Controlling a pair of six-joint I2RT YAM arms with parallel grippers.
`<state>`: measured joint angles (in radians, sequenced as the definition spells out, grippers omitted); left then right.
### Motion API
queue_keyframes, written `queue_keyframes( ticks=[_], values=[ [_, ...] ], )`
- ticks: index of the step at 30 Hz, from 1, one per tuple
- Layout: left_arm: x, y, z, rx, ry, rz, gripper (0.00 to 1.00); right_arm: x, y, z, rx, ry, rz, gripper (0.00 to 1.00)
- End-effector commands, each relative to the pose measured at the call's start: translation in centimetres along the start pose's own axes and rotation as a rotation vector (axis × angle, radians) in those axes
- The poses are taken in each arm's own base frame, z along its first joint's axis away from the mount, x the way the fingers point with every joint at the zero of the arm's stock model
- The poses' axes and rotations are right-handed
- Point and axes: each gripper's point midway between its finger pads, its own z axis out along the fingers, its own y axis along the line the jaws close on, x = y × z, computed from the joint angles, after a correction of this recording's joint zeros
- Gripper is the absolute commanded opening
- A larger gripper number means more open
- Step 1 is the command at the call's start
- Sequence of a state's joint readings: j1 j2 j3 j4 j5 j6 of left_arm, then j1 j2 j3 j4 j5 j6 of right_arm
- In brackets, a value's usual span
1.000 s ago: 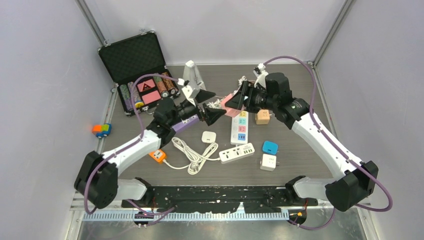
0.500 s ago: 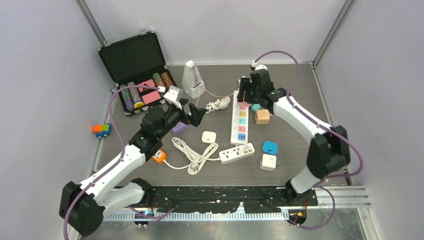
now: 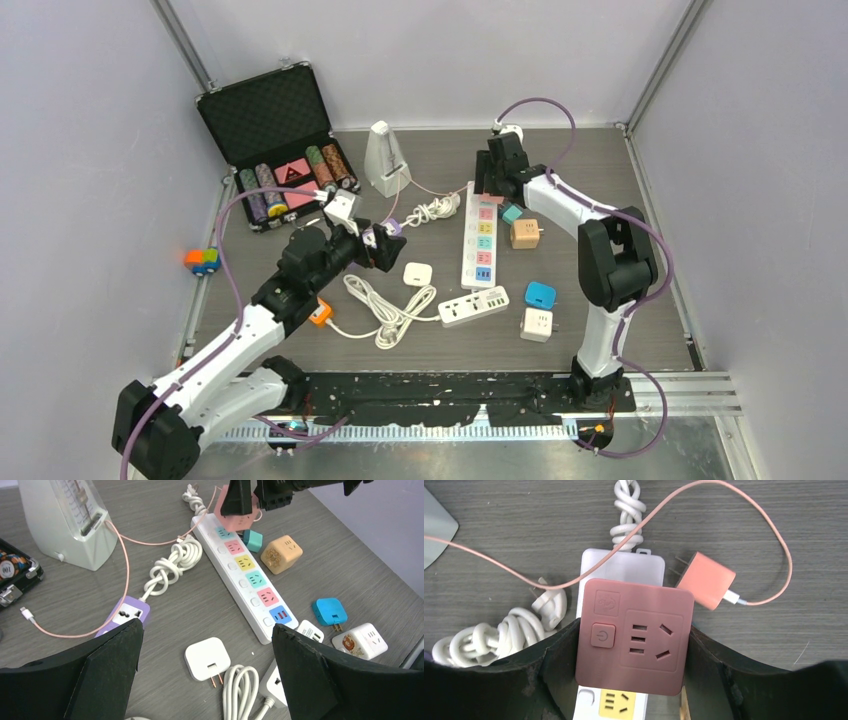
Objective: Insert the plug
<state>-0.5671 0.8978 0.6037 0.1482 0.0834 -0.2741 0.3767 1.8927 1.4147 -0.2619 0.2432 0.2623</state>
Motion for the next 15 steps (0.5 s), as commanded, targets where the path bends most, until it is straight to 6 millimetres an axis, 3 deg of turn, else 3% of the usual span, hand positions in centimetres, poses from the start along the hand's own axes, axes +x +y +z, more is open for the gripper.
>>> queue_keyframes(
  ticks=[1,15],
  values=[
    [-0.1,-0.2,-0.3,0.014,-0.011,-0.009,1.00,-4.3,0.6,0.6,-0.026,-0.125,0.024,0.05],
    [0.3,-0.7,-0.4,0.037,0.013,-0.017,1.00,-2.5,1.2,0.7,-0.101,-0.058,0.015,0.05]
  ],
)
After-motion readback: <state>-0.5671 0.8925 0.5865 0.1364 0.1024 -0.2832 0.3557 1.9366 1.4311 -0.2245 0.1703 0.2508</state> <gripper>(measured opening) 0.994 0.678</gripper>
